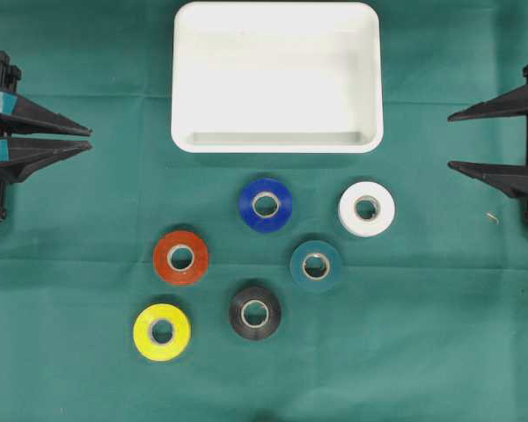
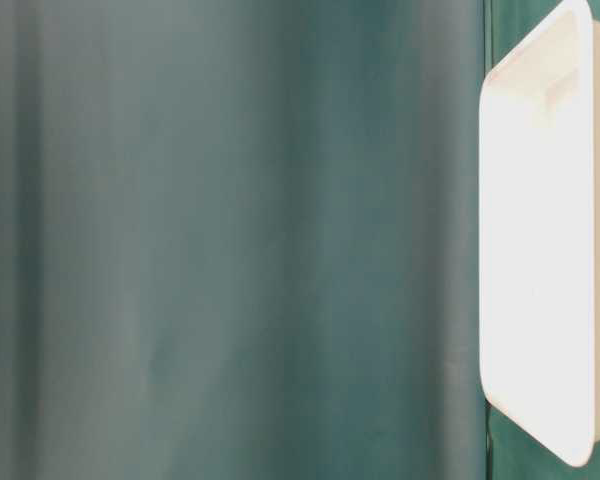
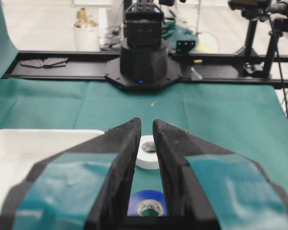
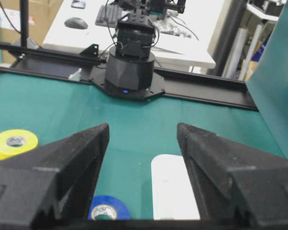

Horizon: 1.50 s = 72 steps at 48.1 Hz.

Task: Put the tape into the white case with the left arm.
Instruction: 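Move the left gripper forward from rest toward the tape rolls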

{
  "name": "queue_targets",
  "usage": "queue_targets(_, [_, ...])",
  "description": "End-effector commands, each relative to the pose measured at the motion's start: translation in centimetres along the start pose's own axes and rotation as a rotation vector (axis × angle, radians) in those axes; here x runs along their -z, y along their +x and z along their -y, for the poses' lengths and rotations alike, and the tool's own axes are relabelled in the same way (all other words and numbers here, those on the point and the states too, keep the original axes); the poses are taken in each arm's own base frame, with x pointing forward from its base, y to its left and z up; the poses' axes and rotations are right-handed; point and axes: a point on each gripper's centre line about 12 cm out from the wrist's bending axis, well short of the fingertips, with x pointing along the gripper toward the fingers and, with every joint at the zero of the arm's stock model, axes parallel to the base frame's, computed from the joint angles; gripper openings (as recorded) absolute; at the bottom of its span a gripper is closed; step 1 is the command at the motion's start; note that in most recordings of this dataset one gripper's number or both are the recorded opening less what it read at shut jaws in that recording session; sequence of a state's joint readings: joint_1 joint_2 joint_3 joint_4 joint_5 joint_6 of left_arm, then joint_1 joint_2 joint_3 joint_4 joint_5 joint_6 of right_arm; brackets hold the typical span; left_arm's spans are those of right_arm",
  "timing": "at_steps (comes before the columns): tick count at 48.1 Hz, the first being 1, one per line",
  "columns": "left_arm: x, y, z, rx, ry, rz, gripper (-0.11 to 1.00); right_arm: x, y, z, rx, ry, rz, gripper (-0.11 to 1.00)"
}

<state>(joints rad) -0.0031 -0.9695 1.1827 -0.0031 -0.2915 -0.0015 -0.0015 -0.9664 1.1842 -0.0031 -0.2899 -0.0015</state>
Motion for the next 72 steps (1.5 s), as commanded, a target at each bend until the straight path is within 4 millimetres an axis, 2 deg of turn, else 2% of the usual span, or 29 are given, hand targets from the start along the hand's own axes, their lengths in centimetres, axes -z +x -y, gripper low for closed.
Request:
queue_targets(1, [-0.3,0.1,0.0,-0.002,-0.025,0.017,0.24,-0.1,0.1,0.1,0.006,0.007,0.003,0.24])
queue_targets(3, [-0.3,0.1,0.1,0.003,-0.027,0.017,0.22,0.3,0.0,0.1,0.007,0.004,-0.005,0.23])
queue_targets(8, [-0.3,0.1,0.5,0.021,-0.029,0.015,0.03,1.1,-0.4,0.2,0.010,0.007,-0.020,0.02])
queue_targets(13, [-0.2,0.1,0.7,0.035,-0.030,0.010,0.01,1.4,-0.7,0.2,0.009,0.007,-0.021,-0.08])
queue_targets(22, [0.1,0.4,0.8,0.037,-0.030,0.002,0.01,1.2,-1.1,0.2,0.010,0.007,-0.005,-0.09])
queue_targets(35, [0.3,0.3,0.8,0.037,-0.027,0.013,0.03,2.5,-1.5,0.2,0.009,0.006,-0.066,-0.09])
queue_targets(40, [0.5,0.2,1.1,0.052,-0.017,0.007,0.22,2.7,-2.0,0.2,0.010,0.006,-0.061,-0.09])
queue_targets(49, [0.3,0.2,1.6,0.075,-0.020,0.011,0.78,3.5,-3.3,0.1,0.004,-0.011,-0.043,-0.09])
queue_targets(53, [0.1,0.2,1.6,0.078,-0.023,0.016,0.94,4.2,-3.9,0.1,0.003,-0.018,-0.052,-0.09])
queue_targets(64, [0.0,0.3,1.6,0.078,-0.023,0.013,0.96,7.4,-4.9,0.1,0.002,-0.022,-0.167,-0.09])
queue_targets(72, [0.4,1.6,1.8,0.079,-0.021,-0.067,0.96,9.2,-5.4,0.1,0.004,-0.023,-0.255,-0.09])
